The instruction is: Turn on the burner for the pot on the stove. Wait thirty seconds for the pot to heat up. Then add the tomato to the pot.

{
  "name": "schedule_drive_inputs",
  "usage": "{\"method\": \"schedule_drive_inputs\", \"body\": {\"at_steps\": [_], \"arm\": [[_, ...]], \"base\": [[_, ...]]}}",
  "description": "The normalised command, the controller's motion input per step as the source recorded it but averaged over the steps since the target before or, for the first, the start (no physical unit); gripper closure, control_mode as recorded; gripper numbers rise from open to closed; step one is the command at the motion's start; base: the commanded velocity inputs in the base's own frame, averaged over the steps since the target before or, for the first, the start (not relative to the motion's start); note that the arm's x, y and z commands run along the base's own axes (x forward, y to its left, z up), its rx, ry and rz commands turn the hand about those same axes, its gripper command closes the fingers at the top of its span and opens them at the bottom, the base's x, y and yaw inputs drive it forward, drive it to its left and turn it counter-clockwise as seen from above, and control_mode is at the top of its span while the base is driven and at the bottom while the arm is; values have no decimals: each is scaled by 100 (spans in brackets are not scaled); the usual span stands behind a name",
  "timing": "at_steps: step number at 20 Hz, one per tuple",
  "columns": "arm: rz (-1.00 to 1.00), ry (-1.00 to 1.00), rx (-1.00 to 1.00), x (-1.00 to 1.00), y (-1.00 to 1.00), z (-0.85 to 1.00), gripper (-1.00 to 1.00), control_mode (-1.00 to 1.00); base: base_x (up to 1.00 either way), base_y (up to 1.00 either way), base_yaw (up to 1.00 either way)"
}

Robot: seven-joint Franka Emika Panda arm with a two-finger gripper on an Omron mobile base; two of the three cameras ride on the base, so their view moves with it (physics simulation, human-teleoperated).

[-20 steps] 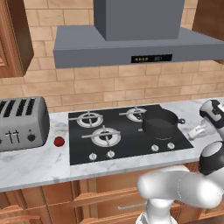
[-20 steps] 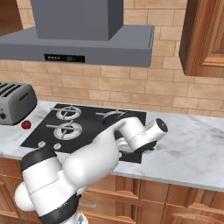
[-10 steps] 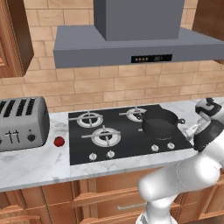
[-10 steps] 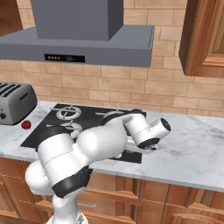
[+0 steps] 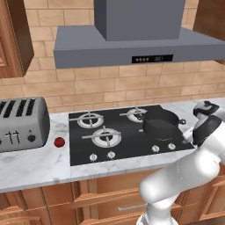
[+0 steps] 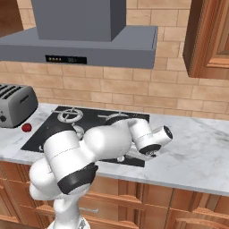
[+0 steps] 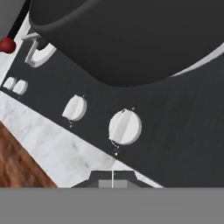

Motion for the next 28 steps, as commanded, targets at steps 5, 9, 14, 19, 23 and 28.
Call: {"method": "schedule_drive_inputs", "body": {"at_steps": [5, 9, 14, 19, 23, 28], "arm": [[-7, 0, 0, -4, 58, 0, 100, -100], [-10, 0, 0, -20, 43, 0, 100, -100], [-10, 1, -4, -3, 37, 0, 100, -100], [-10, 2, -11, 0, 28, -9, 100, -100], [-9, 3, -13, 1, 1, -32, 100, -100], [-6, 5, -8, 10, 0, -35, 100, -100]], "base": [[0, 0, 0], [0, 0, 0], [0, 0, 0], [0, 0, 0], [0, 0, 0], [0, 0, 0]]}}
